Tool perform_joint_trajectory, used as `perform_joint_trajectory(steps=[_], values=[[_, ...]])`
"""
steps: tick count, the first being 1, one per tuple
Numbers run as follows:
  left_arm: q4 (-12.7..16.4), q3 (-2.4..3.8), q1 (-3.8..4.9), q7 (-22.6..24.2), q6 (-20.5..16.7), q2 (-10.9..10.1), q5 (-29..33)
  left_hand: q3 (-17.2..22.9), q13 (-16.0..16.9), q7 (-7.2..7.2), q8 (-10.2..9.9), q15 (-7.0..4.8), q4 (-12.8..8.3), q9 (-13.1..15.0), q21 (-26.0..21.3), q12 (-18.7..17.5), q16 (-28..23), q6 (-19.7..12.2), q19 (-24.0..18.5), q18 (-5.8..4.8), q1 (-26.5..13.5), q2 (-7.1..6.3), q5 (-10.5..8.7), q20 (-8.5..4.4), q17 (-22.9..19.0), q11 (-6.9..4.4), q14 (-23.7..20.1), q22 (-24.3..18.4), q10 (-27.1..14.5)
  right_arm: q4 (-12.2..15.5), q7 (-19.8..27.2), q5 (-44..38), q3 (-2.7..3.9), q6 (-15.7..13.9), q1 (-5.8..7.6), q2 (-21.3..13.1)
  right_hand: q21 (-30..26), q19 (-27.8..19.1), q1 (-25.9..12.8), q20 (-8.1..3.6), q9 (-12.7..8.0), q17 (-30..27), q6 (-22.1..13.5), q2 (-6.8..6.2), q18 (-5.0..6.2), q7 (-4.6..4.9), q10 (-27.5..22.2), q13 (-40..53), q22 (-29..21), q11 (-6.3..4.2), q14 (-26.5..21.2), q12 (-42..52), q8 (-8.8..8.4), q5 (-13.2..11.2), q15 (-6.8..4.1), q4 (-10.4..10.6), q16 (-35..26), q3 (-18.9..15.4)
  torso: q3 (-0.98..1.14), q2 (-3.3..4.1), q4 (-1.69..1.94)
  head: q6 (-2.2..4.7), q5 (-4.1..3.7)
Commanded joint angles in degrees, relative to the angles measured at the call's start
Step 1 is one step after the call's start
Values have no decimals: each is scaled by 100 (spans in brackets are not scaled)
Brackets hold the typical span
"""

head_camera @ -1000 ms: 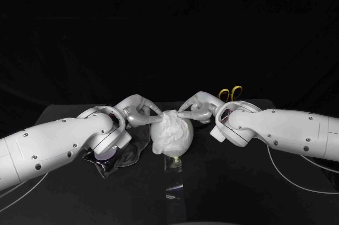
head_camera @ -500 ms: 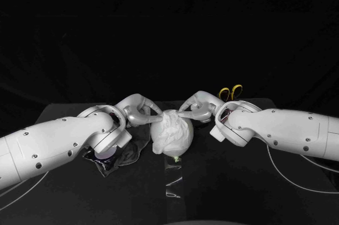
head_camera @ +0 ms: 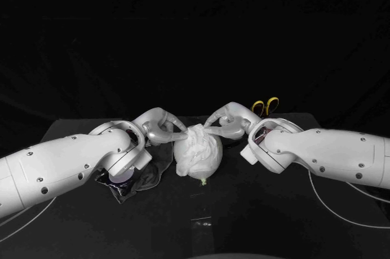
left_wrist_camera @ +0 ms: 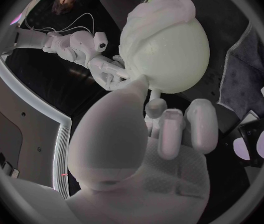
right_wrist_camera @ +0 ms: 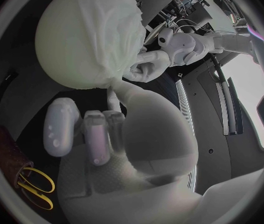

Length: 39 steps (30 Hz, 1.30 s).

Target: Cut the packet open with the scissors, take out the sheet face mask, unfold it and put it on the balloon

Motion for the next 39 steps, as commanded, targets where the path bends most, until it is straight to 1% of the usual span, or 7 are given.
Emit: perform_joint_trajectory(steps=[1, 5, 6, 14, 22, 33, 39], values=[[25, 1, -3, 105, 41, 16, 15, -30, -3, -14, 15, -3, 1, 1, 29, 27, 32, 66, 29, -47, -3, -19, -7, 14, 1200, 0, 505, 29, 37, 50, 264, 33, 1, -362, -4, -44, 18, 16, -59, -25, 331, 1505, 88, -10, 9, -90, 587, 1506, 1052, -46, 617, 20, 53, 18, -56, -6, 20, 59, 0, -4, 1, 3, 1], [40, 1, -4, 202, -5, 14, 28, -32, 29, -52, 66, -22, 12, 11, 30, 45, 32, 174, 30, -47, -8, 1, -7, 4, 1206, -30, 507, 30, 72, 93, 284, 60, 1, -461, -5, -97, 26, 20, -90, -31, 398, 1505, 63, -22, 7, -95, 587, 1506, 1053, -51, 617, 20, 93, 18, -62, -20, 20, 110, 2, -2, 2, 6, 9], [45, 1, -4, 225, -14, 13, 30, -15, 66, -96, 118, -49, 13, 23, 33, 64, 33, 281, 32, -47, 6, 36, -6, -12, 1212, -67, 509, 35, 114, 107, 292, 64, 2, -487, -5, -108, 26, 20, -90, -31, 398, 1505, 63, -22, 7, -95, 587, 1506, 1053, -51, 617, 20, 93, 18, -62, -20, 20, 110, 2, -2, 2, 6, 9], [56, 1, -4, 365, -58, 19, 60, 57, 149, -186, 192, -127, 15, 20, 41, 100, 37, 462, 41, -50, 44, 140, -5, -80, 1239, -152, 517, 51, 223, 268, 402, 116, 4, -715, -5, -205, 50, 30, -116, -37, 472, 1505, 35, -31, 2, -98, 587, 1506, 1059, -56, 617, 20, 135, 18, -66, -41, 20, 174, 2, 3, -4, 5, 13], [45, 1, -5, 480, -96, 49, 106, 215, 226, -244, 236, -184, -36, 4, 41, 122, 40, 589, 42, -51, 143, 272, -5, -138, 1265, -211, 525, 53, 317, 401, 436, 185, 5, -756, -5, -251, 52, 31, -146, -41, 537, 1505, 7, -44, 2, -99, 587, 1506, 1059, -57, 617, 20, 171, 18, -68, -60, 20, 232, -1, -4, 2, 4, 30], [5, 1, -6, 536, -197, 90, 180, 377, 322, -286, 314, -220, -132, 10, 40, 157, 46, 754, 41, -51, 230, 331, -5, -176, 1298, -250, 535, 53, 419, 615, 522, 203, 10, -948, -5, -382, 66, 38, -159, -43, 567, 1505, -6, -51, -1, -100, 587, 1506, 1063, -58, 617, 20, 187, 18, -69, -69, 20, 259, -1, 2, -2, 19, 39], [-10, 1, -7, 542, -226, 95, 227, 455, 361, -310, 363, -245, -186, 24, 38, 168, 47, 836, 40, -50, 228, 332, -6, -198, 1305, -275, 538, 51, 470, 609, 513, 201, 15, -967, -5, -431, 65, 37, -171, -44, 592, 1505, -15, -55, -1, -100, 587, 1506, 1063, -58, 617, 20, 201, 18, -70, -77, 20, 284, -1, -2, 0, 30, 29]])
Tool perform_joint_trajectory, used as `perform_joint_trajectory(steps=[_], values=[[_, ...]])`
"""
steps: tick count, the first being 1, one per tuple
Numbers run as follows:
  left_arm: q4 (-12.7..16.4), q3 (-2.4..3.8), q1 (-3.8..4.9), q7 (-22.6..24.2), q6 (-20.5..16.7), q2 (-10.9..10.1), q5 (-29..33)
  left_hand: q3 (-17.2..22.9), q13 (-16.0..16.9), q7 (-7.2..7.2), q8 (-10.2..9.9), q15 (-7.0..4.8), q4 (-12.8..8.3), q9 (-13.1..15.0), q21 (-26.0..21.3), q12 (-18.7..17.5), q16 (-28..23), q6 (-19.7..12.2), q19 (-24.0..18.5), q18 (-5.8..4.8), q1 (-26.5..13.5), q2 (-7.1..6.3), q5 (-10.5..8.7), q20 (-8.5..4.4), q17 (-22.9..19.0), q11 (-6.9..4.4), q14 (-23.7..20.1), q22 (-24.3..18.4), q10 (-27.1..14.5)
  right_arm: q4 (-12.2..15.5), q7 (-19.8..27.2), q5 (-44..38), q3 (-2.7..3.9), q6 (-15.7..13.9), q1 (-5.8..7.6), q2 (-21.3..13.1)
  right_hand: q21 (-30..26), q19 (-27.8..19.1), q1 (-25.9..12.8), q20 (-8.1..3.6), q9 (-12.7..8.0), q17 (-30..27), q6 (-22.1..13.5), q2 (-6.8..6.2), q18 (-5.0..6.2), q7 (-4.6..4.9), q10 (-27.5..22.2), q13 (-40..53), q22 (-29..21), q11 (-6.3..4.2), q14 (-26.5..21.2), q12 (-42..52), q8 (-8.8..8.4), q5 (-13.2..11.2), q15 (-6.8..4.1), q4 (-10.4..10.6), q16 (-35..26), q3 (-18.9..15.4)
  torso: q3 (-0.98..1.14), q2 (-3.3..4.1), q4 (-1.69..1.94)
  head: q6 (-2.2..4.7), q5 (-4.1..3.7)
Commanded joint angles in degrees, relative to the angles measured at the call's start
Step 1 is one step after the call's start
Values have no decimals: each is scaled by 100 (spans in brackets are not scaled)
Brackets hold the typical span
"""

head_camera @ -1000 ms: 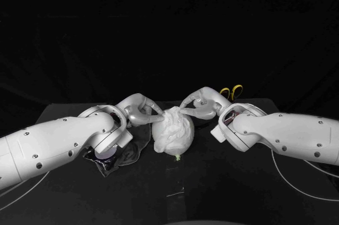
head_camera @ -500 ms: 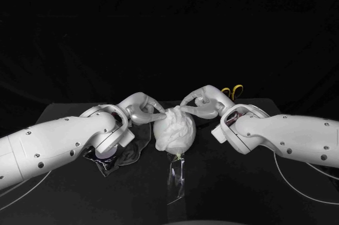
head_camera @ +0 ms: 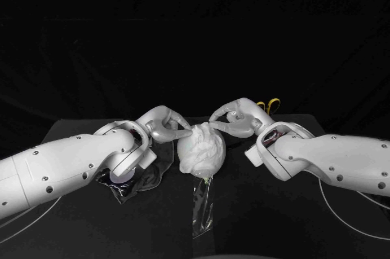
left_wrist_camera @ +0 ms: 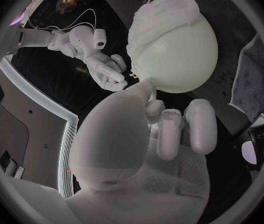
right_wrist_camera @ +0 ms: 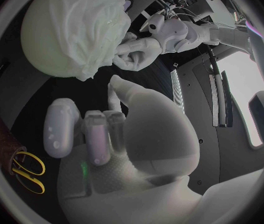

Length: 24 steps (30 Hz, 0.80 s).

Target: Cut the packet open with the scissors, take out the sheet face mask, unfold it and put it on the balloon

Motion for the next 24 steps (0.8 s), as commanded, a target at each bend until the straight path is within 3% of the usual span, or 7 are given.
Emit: perform_joint_trajectory(steps=[1, 7, 9, 10, 11, 13, 24], values=[[3, 5, 0, 104, -69, 15, 105, 26, -15, 5, 15, -56, 3, 5, 16, 10, 24, 27, -2, -51, -3, 9, -6, -32, 1305, -7, 537, 50, 18, -24, 81, -6, 6, -84, 0, -23, 17, 20, -37, -27, 592, 1505, 8, 29, 34, -35, 607, 1506, 1062, -38, 599, 29, 34, 12, -33, 1, 24, 48, -1, -4, 2, 8, -10], [-4, 5, -1, 87, -51, 13, 120, 29, -22, 10, 3, -58, 1, -2, 18, 2, 24, 5, 1, -52, -53, -36, -6, -39, 1305, -4, 537, 53, 20, -284, -141, 39, 9, 185, 8, -7, -290, -128, -155, -8, 605, 1505, -450, -1, 90, 87, 607, 1506, 976, 56, 599, 29, -154, -4, 17, 36, 24, 104, -3, -2, 2, 33, -12], [-5, 4, -1, 79, -43, 11, 122, 30, -22, 11, 2, -58, 0, -3, 19, 2, 23, 2, 2, -53, -59, -41, -6, -40, 1304, -4, 536, 56, 21, -400, -252, 58, 9, 365, 11, 19, -404, -188, -404, 39, 524, 1505, -807, -134, 101, 259, 607, 1506, 944, 199, 599, 29, -378, 1, 115, 176, 24, -38, -3, 1, 4, 34, -12], [-5, 4, -1, 76, -40, 11, 122, 30, -22, 11, 2, -58, 0, -3, 19, 2, 23, 2, 2, -53, -59, -41, -6, -40, 1304, -4, 536, 56, 21, -437, -284, 66, 9, 423, 12, 31, -416, -195, -430, 47, 513, 1505, -848, -151, 101, 278, 607, 1506, 941, 215, 599, 29, -405, -1, 130, 191, 24, -55, -2, 2, 3, 35, -10], [-5, 4, -1, 71, -37, 9, 123, 31, -23, 12, 1, -58, -1, -4, 19, 0, 23, -1, 2, -53, -67, -49, -6, -41, 1306, -4, 537, 56, 21, -483, -324, 75, 9, 502, 13, 47, -519, -250, -631, 108, 418, 1505, -1188, -326, 105, 438, 607, 1506, 913, 343, 599, 29, -630, 15, 246, 296, 24, -216, -1, 2, 3, 34, -10], [-3, 4, -1, 61, -28, 4, 124, 31, -21, 12, 0, -58, -1, -5, 17, 1, 24, -2, 0, -52, -71, -52, -6, -41, 1309, -3, 538, 53, 23, -566, -396, 90, 9, 655, 14, 86, -555, -274, -682, 169, 362, 1505, -1358, -400, 98, 523, 607, 1506, 903, 424, 599, 29, -756, 8, 334, 331, 24, -305, -1, 5, 2, 28, -7], [-3, 4, -1, 3, 42, 3, 111, 32, -23, 14, -2, -58, -1, -6, 18, -1, 23, -7, 1, -53, -82, -61, -6, -42, 1306, -2, 537, 54, 23, -827, -623, 84, 7, 1195, 16, 354, -625, -328, -673, 308, 242, 1505, -1506, -462, 113, 620, 607, 1506, 888, 541, 599, 29, -964, 9, 459, 439, 24, -580, -4, 0, 9, 24, -23]])
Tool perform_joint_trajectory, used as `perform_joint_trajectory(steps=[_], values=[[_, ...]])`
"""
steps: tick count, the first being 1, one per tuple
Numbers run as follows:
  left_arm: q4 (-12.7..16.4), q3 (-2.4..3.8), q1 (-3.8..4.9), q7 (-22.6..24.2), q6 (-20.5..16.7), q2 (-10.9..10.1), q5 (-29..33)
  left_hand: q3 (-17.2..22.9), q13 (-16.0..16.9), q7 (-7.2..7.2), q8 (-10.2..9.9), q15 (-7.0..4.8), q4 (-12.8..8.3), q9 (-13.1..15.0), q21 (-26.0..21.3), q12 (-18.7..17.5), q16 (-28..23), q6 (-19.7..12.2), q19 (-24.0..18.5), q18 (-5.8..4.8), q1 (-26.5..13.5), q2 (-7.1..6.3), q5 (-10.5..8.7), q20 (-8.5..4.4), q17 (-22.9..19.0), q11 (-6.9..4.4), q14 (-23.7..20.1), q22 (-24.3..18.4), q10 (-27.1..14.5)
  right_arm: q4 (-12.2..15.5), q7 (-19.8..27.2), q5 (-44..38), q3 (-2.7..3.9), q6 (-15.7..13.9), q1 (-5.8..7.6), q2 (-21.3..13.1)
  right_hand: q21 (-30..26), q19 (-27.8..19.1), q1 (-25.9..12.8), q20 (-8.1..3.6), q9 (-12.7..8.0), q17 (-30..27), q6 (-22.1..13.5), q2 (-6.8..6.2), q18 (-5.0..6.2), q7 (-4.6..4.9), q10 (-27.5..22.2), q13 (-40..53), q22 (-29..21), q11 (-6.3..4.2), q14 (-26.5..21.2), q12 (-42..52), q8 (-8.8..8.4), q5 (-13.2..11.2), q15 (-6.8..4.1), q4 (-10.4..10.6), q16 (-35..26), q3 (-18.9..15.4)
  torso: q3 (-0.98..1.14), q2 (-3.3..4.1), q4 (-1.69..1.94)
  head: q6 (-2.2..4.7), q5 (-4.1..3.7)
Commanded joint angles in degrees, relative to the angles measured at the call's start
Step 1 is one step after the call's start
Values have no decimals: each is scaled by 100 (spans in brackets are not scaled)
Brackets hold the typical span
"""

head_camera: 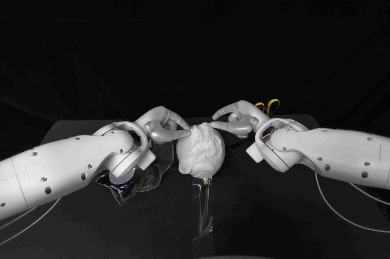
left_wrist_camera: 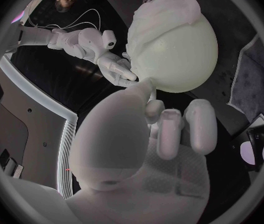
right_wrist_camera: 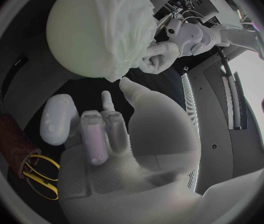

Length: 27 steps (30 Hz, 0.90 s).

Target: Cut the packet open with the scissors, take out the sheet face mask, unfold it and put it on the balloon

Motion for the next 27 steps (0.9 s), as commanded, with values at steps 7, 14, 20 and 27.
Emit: perform_joint_trajectory(steps=[7, 14, 20, 27], values=[[7, 5, 2, -16, 80, 5, 24, 34, -10, 16, -6, -39, -4, -7, 18, -13, 26, -12, 1, -52, -37, -20, -6, -44, 1312, -2, 559, 54, 17, -45, -132, 112, 2, 564, 3, 114, 16, 13, -33, 96, -41, 1509, 15, -44, 125, -7, 597, 1506, 900, 39, 607, 20, -57, -26, 42, 113, 20, -202, -3, -2, -1, -6, -6], [4, 5, 2, -31, 95, 3, 19, 34, -10, 16, -6, -39, -4, -7, 18, -13, 26, -12, 1, -52, -37, -20, -6, -44, 1312, -2, 559, 54, 17, -122, -81, 275, 2, 616, 3, 157, 106, 55, -18, 127, -76, 1509, 154, 15, 128, -35, 597, 1506, 925, 17, 607, 20, -53, -25, 26, 238, 20, -345, 1, -4, -1, -8, -2], [5, 5, 2, -40, 100, -1, 18, 38, 2, 16, -7, -39, -7, -8, 20, -8, 26, -14, 3, -53, -38, -22, -6, -44, 1316, -2, 560, 57, 25, -170, -70, 323, 2, 704, 3, 193, 127, 64, 17, 135, -102, 1509, 241, 65, 131, -52, 597, 1506, 930, 3, 607, 20, -49, -25, 15, 294, 20, -400, 1, -2, -1, -8, 0], [4, 5, 2, -46, 103, -2, 17, 38, 2, 16, -7, -39, -7, -8, 20, -8, 26, -14, 3, -53, -38, -22, -6, -44, 1316, -2, 560, 57, 25, -198, -33, 352, 2, 812, 2, 213, 170, 82, 153, 111, -130, 1509, 672, 283, 133, -168, 597, 1506, 940, -90, 607, 20, 77, -23, -48, 410, 20, -431, 0, -5, 1, -18, -5]])
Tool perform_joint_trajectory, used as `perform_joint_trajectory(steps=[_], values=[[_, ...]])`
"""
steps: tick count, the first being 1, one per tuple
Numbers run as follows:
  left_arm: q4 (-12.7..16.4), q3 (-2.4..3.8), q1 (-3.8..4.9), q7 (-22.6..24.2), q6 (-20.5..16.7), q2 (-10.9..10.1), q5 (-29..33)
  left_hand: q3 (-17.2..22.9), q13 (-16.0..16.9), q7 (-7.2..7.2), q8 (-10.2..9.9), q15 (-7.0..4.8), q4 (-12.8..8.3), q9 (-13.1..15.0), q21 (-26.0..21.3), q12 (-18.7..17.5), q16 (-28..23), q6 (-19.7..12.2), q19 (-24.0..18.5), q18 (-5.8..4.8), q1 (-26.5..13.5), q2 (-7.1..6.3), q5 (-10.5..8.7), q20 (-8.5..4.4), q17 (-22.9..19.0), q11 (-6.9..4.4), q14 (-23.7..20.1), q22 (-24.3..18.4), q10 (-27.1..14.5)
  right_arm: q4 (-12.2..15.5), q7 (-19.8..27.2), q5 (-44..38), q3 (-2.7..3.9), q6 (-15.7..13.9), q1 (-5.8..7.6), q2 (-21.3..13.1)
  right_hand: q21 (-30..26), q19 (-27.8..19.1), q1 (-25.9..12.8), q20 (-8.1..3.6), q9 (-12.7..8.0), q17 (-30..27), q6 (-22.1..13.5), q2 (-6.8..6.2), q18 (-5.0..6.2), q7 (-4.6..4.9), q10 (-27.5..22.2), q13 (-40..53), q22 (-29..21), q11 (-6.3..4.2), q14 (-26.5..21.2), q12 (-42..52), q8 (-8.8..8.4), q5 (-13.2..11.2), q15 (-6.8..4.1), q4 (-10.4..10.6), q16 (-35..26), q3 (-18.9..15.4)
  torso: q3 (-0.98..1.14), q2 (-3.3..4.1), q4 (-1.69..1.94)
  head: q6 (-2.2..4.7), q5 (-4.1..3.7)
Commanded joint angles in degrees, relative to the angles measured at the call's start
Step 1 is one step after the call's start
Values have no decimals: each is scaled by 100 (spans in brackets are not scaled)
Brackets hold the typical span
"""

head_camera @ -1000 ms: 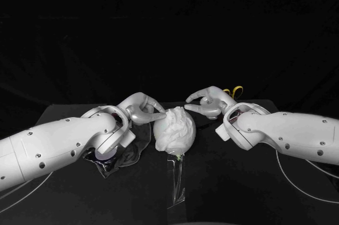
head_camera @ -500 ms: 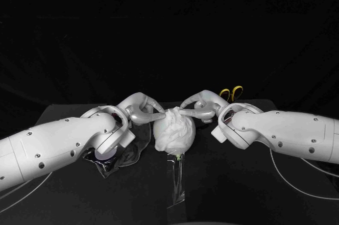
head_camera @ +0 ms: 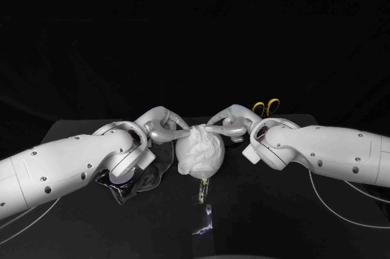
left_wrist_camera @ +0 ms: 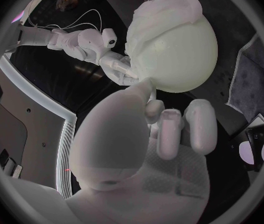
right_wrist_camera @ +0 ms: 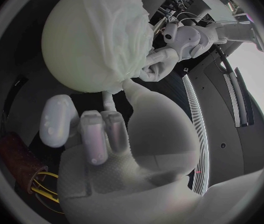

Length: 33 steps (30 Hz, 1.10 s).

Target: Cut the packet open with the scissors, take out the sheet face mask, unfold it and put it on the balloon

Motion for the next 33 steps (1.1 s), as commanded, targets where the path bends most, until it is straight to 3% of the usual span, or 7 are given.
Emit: perform_joint_trajectory(steps=[1, 5, 11, 19, 33], values=[[9, 5, 2, 7, 75, 6, 18, 41, 7, 18, -7, -41, -8, -7, 23, 2, 19, -14, 4, -54, -40, -23, -6, -45, 1316, -2, 560, 56, 27, 2, 88, 68, 1, 223, -1, 10, 41, 25, 97, -7, 7, 1507, 239, 176, 68, -76, 603, 1509, 940, -99, 608, 31, 109, -22, -76, 24, 32, 69, -1, -1, 3, -2, -5], [10, 5, 2, 5, 77, 6, 18, 43, 7, 19, -8, -40, -9, -7, 23, 2, 19, -15, 4, -54, -40, -23, -6, -46, 1316, -2, 560, 56, 27, 15, 178, 104, 1, 157, -1, 7, 112, 60, 458, -101, 49, 1507, 660, 405, 59, -281, 603, 1509, 958, -274, 608, 31, 304, -20, -206, -135, 32, 254, -2, 0, 0, -1, 3], [11, 5, 1, 1, 80, 3, 18, 43, 7, 19, -8, -40, -9, -7, 23, 2, 19, -15, 4, -54, -40, -23, -6, -46, 1316, -2, 560, 56, 27, 32, 302, 162, 1, -60, -3, -3, 182, 97, 670, -233, 129, 1507, 914, 427, 43, -431, 603, 1509, 976, -410, 608, 31, 483, -21, -341, -297, 32, 344, 0, -1, 2, -2, 2], [11, 5, 1, -1, 80, -3, 18, 46, 2, 20, -9, -40, -12, -8, 27, -1, 17, -17, 8, -55, -42, -25, -6, -46, 1309, -1, 558, 62, 25, 87, 478, 299, 1, -324, -4, -46, 220, 117, 729, -308, 238, 1507, 1008, 390, 32, -496, 603, 1509, 986, -473, 608, 31, 629, -22, -407, -389, 32, 410, 0, -1, 2, -5, -1], [16, 4, 1, 48, 28, -16, 55, 59, -22, 40, -31, -33, -22, -20, 21, -18, 17, -57, 2, -54, -68, -56, -6, -45, 1309, 13, 558, 53, 11, 291, 663, 424, 2, -634, -7, -197, 271, 142, 729, -341, 377, 1507, 1017, 374, 20, -526, 603, 1509, 1001, -504, 608, 31, 754, -22, -437, -439, 32, 476, 1, -4, -2, -1, -2]])
